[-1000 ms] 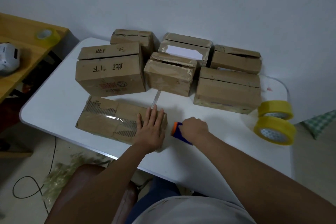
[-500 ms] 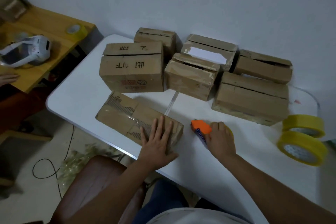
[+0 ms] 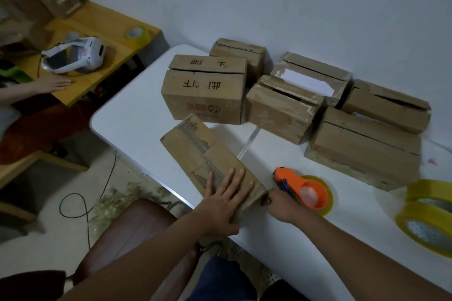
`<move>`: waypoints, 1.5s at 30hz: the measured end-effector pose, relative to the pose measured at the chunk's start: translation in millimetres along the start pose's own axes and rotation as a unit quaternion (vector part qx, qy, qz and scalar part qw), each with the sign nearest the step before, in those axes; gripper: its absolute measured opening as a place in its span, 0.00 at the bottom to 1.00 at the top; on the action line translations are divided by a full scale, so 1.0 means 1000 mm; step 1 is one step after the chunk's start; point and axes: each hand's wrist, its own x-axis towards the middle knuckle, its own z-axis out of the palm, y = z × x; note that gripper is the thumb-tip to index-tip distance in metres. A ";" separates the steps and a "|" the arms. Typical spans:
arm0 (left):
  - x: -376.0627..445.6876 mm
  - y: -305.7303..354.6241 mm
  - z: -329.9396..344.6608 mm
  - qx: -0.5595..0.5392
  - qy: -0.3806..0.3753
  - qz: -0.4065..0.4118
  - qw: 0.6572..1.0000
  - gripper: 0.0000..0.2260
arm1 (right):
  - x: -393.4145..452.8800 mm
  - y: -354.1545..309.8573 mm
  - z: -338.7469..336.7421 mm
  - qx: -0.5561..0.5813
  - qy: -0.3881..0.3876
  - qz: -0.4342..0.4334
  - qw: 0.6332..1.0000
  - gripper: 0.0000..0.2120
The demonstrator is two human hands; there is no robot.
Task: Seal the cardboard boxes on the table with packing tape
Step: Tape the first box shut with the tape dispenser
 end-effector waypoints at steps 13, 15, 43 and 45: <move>-0.002 -0.018 -0.022 0.077 0.003 0.071 0.994 0.48 | -0.023 0.048 -0.008 -0.027 0.282 0.061 0.957 0.17; -0.009 -0.013 -0.016 0.057 0.019 0.034 0.998 0.45 | -0.021 0.052 -0.010 0.012 0.226 0.089 0.970 0.22; 0.015 0.034 -0.063 -0.628 0.131 -0.250 0.725 0.14 | -0.102 0.017 -0.063 0.115 0.264 -0.033 0.957 0.14; 0.021 0.036 -0.075 -0.723 0.101 -0.252 0.636 0.16 | -0.102 0.007 -0.067 0.103 0.255 -0.044 0.960 0.14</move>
